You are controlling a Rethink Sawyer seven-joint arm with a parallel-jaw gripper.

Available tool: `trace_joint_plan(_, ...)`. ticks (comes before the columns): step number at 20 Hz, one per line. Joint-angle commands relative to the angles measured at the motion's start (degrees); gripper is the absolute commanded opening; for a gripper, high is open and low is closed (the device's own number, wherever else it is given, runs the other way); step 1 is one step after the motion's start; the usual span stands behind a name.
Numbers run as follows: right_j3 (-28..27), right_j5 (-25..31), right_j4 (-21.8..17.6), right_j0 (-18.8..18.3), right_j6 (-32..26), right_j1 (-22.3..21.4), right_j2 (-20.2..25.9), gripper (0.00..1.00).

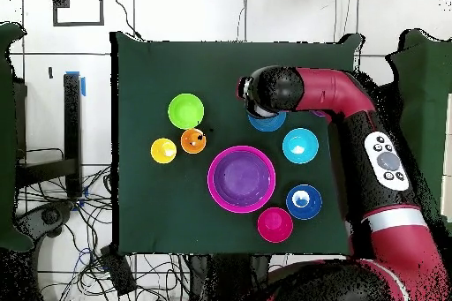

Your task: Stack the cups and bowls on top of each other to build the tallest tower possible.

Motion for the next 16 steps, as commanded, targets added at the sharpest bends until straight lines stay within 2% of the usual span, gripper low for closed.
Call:
trace_joint_plan(1,2.7,2.4,-4.2,0.8,-14.0,2.6,1.0,1.00)
trace_joint_plan(16,3.2,-0.9,-5.8,0.6,-12.6,5.8,0.4,1.00)
